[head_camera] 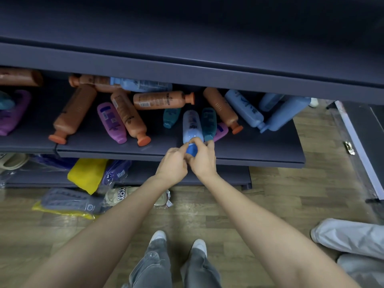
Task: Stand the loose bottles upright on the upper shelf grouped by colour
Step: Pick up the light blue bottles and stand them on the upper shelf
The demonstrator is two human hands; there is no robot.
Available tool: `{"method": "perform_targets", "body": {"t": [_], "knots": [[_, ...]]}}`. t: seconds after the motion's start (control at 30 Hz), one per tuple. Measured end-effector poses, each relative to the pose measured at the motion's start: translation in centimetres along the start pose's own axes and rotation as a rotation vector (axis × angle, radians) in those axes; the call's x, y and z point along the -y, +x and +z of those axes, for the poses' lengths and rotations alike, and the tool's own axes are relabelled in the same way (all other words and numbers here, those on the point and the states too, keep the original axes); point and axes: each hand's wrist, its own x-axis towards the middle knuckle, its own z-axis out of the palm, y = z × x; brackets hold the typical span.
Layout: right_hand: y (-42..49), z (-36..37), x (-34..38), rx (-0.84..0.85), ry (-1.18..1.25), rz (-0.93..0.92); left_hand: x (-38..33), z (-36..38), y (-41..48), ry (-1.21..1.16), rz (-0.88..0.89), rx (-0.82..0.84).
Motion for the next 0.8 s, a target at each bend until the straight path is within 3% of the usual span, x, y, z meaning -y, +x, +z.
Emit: {"method": "perform_targets", "body": {"t": [0.3, 0.8], "knots": [[-1.9, -1.3, 1.4, -0.045, 0.067, 0.032, -0.8, -2.4, -1.1, -0.038, -0.005, 0.106], [-2.9, -3.5, 7.2, 0.005, -0.052, 0.001, 2.0, -9.7, -3.8, 0.208, -0.063, 0.183]]}}
